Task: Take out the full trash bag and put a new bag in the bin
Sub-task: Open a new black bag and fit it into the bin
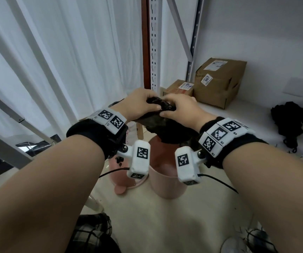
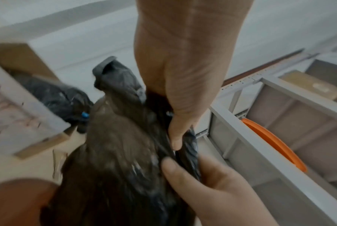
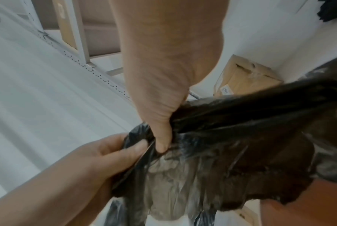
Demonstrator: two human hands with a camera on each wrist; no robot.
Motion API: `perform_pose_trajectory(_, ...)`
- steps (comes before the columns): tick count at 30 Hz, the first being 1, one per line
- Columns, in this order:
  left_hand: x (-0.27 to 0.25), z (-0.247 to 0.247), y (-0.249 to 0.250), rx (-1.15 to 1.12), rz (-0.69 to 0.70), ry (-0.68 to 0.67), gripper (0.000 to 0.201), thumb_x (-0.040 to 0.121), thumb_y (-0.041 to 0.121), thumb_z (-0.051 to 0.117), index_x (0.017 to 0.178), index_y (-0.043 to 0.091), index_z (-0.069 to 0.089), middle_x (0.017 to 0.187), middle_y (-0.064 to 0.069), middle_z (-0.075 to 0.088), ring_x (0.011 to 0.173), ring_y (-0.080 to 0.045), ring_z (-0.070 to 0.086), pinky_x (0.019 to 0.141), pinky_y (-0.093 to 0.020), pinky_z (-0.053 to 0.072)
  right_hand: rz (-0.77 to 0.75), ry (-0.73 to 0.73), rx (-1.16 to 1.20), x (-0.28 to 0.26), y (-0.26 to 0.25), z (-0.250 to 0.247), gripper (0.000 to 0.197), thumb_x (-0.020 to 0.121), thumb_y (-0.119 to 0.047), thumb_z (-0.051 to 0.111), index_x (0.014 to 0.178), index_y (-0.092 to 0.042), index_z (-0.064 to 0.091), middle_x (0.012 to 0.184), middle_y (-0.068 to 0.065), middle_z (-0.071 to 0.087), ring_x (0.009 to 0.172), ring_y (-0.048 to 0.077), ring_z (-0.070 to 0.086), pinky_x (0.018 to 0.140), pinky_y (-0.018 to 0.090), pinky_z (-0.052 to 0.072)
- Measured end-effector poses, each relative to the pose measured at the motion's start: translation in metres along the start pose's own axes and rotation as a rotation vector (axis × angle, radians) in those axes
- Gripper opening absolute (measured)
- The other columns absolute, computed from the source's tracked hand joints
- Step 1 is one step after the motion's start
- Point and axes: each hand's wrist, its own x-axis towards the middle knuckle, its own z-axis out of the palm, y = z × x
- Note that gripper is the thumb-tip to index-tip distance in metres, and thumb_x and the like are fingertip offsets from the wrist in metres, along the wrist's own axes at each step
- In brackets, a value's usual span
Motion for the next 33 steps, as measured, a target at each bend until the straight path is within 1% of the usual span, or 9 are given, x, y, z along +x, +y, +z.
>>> perform_pose_trajectory(2,-0.001,-0.006,-0.008,0.226,-0.036,-0.029,0.014,0.085,0.013,0.066,0.094,0.002,0.066,0.077,-0.002,0.060,0.069,-0.010,0.053,0.068,-0.018,0.043,0.026,-0.010,-0.040,0.000,0.010,0.001,0.003,0.084,-0.024,0.064,0.081,-0.023,0.063,0.084,0.001,0.062,0.096,0.028,0.061,0.084,0.036,0.043)
perform_pose_trajectory(6,-0.006,-0.013,-0.038,0.501,-0.199,-0.154,0.013,0.089,0.018,0.058,0.077,0.014,0.061,0.086,-0.002,0.064,0.082,-0.021,0.058,0.081,-0.036,0.048,0.162,0.056,-0.038,-0.007,0.038,-0.008,0.011,0.087,-0.013,0.058,0.091,-0.006,0.066,0.095,0.012,0.064,0.089,0.027,0.056,0.073,0.032,0.041)
perform_pose_trajectory(11,-0.007,-0.003,-0.039,0.143,-0.139,0.014,0.036,0.091,0.046,0.052,0.099,0.011,0.049,0.094,-0.008,0.059,0.082,-0.020,0.055,0.074,-0.030,0.045,0.212,0.096,0.209,-0.015,0.045,-0.022,0.016,0.089,-0.021,0.061,0.085,-0.005,0.062,0.076,0.008,0.056,0.078,0.023,0.052,0.063,0.028,0.034)
perform_pose_trajectory(16,-0.002,0.014,-0.031,0.171,-0.048,0.023,0.090,0.077,0.041,0.073,0.147,0.022,0.021,0.149,-0.011,0.026,0.138,-0.026,0.032,0.114,-0.038,0.030,0.188,0.008,0.515,-0.016,0.024,-0.019,0.026,0.082,-0.006,0.068,0.107,-0.003,0.062,0.090,0.008,0.065,0.083,0.021,0.062,0.066,0.015,0.050)
perform_pose_trajectory(20,-0.001,0.017,-0.021,0.150,-0.035,0.114,0.078,0.079,0.030,0.074,0.145,0.023,0.032,0.154,-0.018,0.014,0.146,-0.029,0.014,0.117,-0.040,0.021,0.154,-0.108,0.614,-0.009,0.013,-0.017,0.033,0.077,0.002,0.068,0.107,-0.008,0.058,0.102,0.014,0.067,0.097,0.027,0.065,0.089,0.036,0.051)
perform_pose_trajectory(24,-0.004,0.005,-0.018,-0.022,0.015,0.265,0.021,0.083,0.006,0.064,0.104,0.003,0.066,0.111,-0.021,0.063,0.103,-0.025,0.059,0.096,-0.031,0.045,0.131,-0.148,0.670,-0.006,0.009,-0.020,0.047,0.077,0.000,0.070,0.117,-0.018,0.052,0.105,0.003,0.065,0.093,0.017,0.064,0.084,0.028,0.052)
perform_pose_trajectory(27,-0.008,-0.007,-0.022,-0.273,-0.108,0.328,0.005,0.084,0.006,0.062,0.080,0.010,0.063,0.075,-0.010,0.061,0.059,-0.004,0.058,0.055,-0.010,0.048,0.128,-0.037,0.447,-0.005,0.018,-0.022,0.035,0.077,-0.007,0.073,0.111,-0.006,0.064,0.101,0.006,0.064,0.095,0.019,0.060,0.086,0.031,0.049)
perform_pose_trajectory(30,-0.008,-0.015,-0.034,-0.515,-0.200,0.415,0.015,0.082,0.008,0.064,0.070,0.014,0.057,0.064,-0.004,0.056,0.050,-0.006,0.056,0.053,-0.019,0.047,0.231,0.008,0.300,-0.007,0.036,-0.022,0.021,0.078,-0.016,0.074,0.085,0.003,0.069,0.077,0.010,0.061,0.078,0.025,0.057,0.074,0.037,0.048)
perform_pose_trajectory(33,-0.007,-0.019,-0.042,-0.635,-0.216,0.569,0.017,0.082,0.008,0.065,0.074,0.018,0.054,0.070,-0.004,0.059,0.060,-0.015,0.058,0.060,-0.029,0.052,0.373,0.002,0.043,-0.016,0.050,-0.024,0.023,0.079,-0.028,0.072,0.063,-0.015,0.063,0.063,0.000,0.055,0.077,0.024,0.055,0.069,0.029,0.039)
